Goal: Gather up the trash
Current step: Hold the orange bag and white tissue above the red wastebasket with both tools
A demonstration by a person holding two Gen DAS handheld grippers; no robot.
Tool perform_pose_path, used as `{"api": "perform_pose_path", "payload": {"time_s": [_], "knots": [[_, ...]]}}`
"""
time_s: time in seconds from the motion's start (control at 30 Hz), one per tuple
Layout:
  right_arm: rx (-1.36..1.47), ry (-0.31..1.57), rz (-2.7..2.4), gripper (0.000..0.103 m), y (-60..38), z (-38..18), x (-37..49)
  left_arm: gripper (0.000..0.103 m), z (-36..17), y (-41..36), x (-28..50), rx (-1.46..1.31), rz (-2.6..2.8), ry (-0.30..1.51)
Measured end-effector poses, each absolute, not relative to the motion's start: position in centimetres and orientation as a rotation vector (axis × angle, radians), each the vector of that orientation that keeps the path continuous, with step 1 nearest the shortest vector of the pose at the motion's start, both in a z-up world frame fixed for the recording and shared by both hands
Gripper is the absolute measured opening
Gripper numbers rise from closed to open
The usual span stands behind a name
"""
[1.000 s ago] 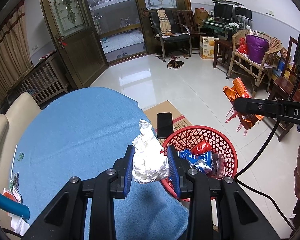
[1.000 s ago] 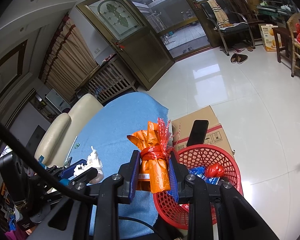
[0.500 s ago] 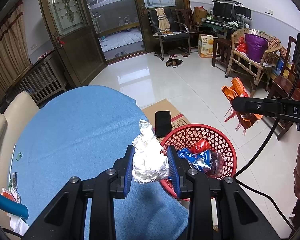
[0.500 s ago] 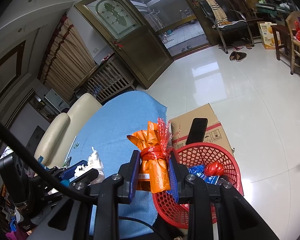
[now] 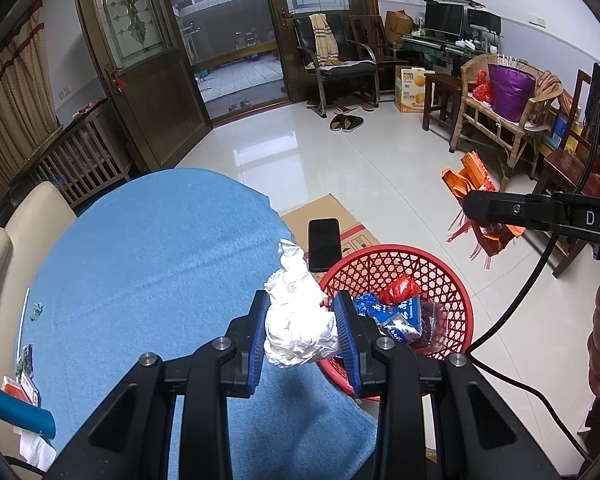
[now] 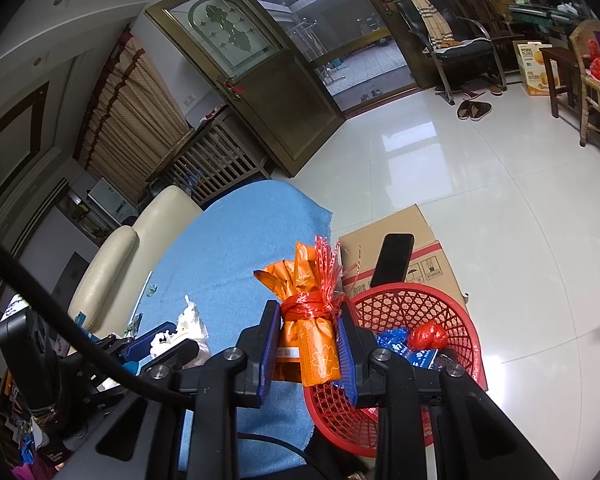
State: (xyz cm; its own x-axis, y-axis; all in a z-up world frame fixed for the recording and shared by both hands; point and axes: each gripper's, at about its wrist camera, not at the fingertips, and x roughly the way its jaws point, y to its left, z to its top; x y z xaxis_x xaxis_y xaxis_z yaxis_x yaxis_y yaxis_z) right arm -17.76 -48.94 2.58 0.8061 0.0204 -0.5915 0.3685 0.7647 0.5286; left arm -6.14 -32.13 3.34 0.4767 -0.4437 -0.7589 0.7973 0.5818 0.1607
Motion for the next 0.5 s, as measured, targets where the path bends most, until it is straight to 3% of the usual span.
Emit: {"api": "perform_pose_path", "payload": {"time_s": [0.5], "knots": [[0.694,0.623,-0.207,0.029,-48.86,2.03,-17.56,0.035,2.87,-32.58,-6.11,0.555,-0.811,0.743]]}}
